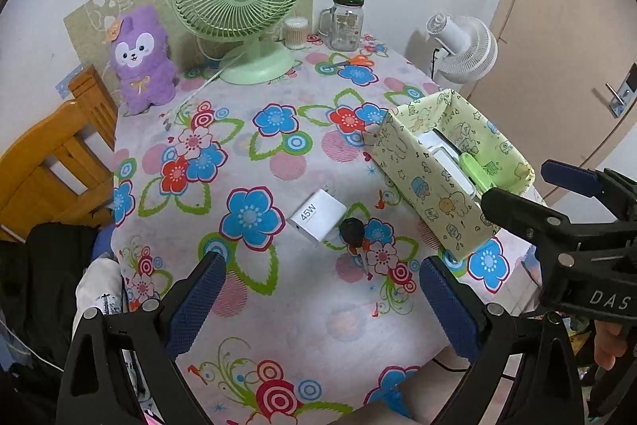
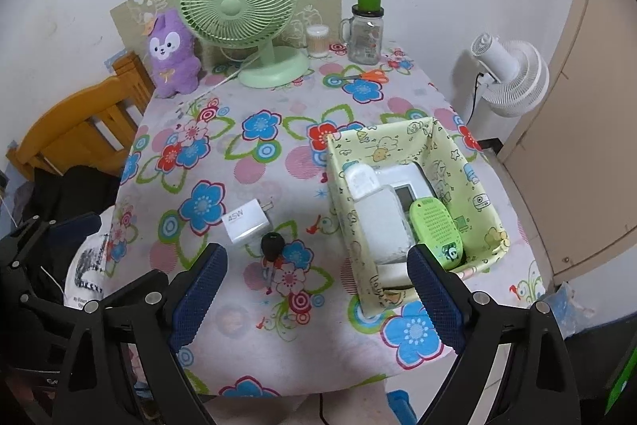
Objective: Organize rigid objects
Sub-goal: 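Move both open tools toward the white square charger and black key fob, then grasp the black key fob with the right tool, then grasp the white square charger with the left tool, then lift the square charger and key fob and carry both over the basket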
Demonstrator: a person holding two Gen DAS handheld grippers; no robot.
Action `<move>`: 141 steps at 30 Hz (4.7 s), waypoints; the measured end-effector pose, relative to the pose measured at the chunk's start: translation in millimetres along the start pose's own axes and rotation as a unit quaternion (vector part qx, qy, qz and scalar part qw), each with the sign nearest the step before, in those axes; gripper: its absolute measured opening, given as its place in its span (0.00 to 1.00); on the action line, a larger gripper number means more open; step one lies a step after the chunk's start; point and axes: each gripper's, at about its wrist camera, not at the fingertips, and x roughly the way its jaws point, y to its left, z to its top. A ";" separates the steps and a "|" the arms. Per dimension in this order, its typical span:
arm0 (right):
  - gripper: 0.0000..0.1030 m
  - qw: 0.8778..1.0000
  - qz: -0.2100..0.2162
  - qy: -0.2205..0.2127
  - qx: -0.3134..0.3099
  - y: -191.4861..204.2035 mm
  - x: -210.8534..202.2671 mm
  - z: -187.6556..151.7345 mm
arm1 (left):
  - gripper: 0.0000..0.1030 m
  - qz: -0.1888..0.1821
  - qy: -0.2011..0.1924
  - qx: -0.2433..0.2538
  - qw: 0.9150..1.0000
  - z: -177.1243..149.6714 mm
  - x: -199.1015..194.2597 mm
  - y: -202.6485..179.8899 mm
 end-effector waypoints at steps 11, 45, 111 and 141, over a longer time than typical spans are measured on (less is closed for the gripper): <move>0.91 0.999 -0.018 0.005 -0.037 26.8 15.7 1.7 | 0.96 0.019 0.022 -0.024 0.999 -3.9 20.9 25.2; 0.75 0.993 0.000 0.104 -0.048 51.2 144.2 -13.0 | 0.96 -0.003 0.105 0.104 0.989 -11.6 128.2 44.3; 0.34 0.987 0.003 0.163 -0.008 17.2 188.7 -6.8 | 0.79 -0.028 0.128 0.239 0.962 45.7 223.4 -9.0; 0.34 0.985 0.004 0.168 -0.038 43.7 177.6 -19.6 | 0.47 -0.025 0.148 0.100 0.984 -12.3 153.6 28.1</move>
